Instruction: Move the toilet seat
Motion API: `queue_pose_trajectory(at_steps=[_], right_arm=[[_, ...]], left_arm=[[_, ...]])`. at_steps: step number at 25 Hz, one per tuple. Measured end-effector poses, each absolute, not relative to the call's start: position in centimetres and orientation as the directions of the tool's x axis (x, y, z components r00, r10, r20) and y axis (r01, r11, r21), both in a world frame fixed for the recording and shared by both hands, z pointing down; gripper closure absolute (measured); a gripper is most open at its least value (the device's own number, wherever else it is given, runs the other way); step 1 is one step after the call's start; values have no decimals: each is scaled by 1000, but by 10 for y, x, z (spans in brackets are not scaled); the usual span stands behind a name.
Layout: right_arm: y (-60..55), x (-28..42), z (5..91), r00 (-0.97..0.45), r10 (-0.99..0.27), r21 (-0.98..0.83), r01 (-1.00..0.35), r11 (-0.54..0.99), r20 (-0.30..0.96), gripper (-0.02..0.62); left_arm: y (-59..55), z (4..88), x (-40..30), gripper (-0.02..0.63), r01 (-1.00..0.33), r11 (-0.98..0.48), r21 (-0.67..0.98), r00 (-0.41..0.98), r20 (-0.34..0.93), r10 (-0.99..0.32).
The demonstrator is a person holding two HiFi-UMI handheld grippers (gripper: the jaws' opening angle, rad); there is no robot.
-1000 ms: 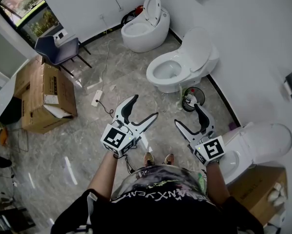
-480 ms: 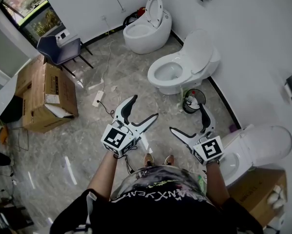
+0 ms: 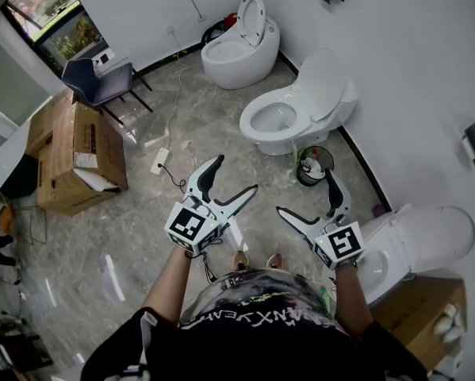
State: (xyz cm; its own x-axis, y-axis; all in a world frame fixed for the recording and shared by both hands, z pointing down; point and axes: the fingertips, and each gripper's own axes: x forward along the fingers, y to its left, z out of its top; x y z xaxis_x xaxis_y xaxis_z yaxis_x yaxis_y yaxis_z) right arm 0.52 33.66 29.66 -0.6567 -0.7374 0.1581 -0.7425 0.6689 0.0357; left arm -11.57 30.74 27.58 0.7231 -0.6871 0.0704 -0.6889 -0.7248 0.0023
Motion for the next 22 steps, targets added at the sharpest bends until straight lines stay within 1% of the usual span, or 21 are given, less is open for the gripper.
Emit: queue_pose_trajectory(at_steps=[14, 22], right_arm=[[356, 51, 299, -685, -710, 57, -712, 700, 163, 11], [365, 71, 299, -682, -714, 43, -718, 695, 159, 11]], left_arm=[[330, 275, -70, 198, -715, -699, -16, 698, 54, -714], [351, 285, -50, 198, -714, -700, -28, 696, 76, -714]])
